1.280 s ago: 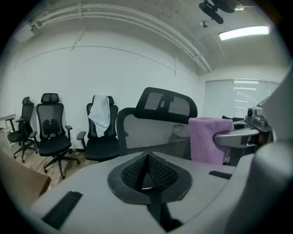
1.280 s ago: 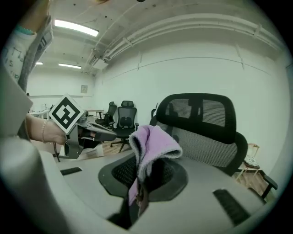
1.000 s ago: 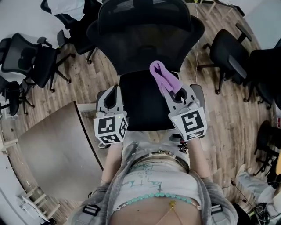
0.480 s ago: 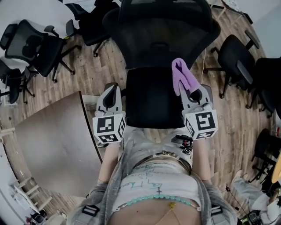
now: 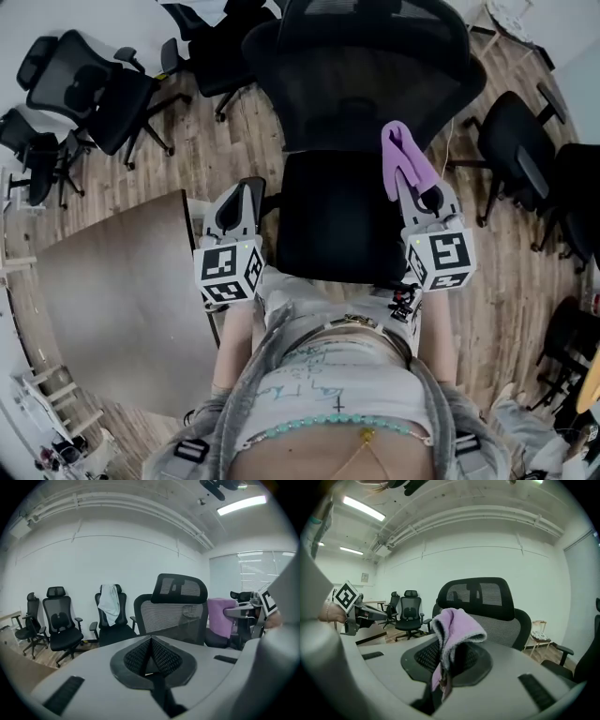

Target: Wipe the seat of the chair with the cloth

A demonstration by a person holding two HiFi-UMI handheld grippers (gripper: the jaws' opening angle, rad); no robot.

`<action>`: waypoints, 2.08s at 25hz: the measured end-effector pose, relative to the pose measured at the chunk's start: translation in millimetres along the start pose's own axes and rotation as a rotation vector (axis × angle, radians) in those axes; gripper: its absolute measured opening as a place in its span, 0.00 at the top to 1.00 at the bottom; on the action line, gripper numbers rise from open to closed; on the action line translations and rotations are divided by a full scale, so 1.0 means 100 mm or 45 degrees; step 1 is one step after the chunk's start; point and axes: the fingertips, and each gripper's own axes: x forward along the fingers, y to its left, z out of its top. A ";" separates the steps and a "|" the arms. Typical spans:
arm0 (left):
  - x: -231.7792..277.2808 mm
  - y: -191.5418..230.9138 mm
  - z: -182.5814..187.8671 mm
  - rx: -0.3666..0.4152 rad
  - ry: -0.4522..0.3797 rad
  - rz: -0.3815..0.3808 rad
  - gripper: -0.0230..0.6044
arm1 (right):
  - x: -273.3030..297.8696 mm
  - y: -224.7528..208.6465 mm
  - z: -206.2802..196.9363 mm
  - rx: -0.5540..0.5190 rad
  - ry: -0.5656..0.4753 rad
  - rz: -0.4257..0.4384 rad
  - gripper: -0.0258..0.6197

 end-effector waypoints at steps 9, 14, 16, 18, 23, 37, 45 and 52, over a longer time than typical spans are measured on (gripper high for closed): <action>0.05 0.13 -0.26 -0.018 0.032 0.038 0.95 | 0.03 0.19 -0.09 -0.056 0.002 0.058 0.89; 0.06 0.12 -0.33 0.003 0.049 0.025 0.95 | 0.03 0.28 -0.17 -0.045 0.016 0.065 0.89; 0.06 0.15 -0.36 0.013 0.058 0.029 0.95 | 0.03 0.31 -0.17 -0.052 0.022 0.069 0.89; 0.07 0.17 -0.39 0.030 0.066 0.034 0.95 | 0.02 0.32 -0.18 -0.055 0.026 0.069 0.89; 0.14 0.19 -0.51 0.054 0.096 0.037 0.95 | -0.01 0.22 -0.18 -0.039 0.017 0.055 0.89; 0.58 0.38 -1.04 0.115 0.268 0.035 0.95 | -0.11 0.01 -0.37 -0.012 0.074 -0.023 0.89; 0.77 0.46 -1.32 0.124 0.347 0.031 0.95 | -0.13 -0.05 -0.37 0.004 0.076 -0.052 0.89; 0.97 0.48 -1.55 0.192 0.472 -0.013 0.95 | -0.09 -0.03 -0.38 0.004 0.087 -0.055 0.89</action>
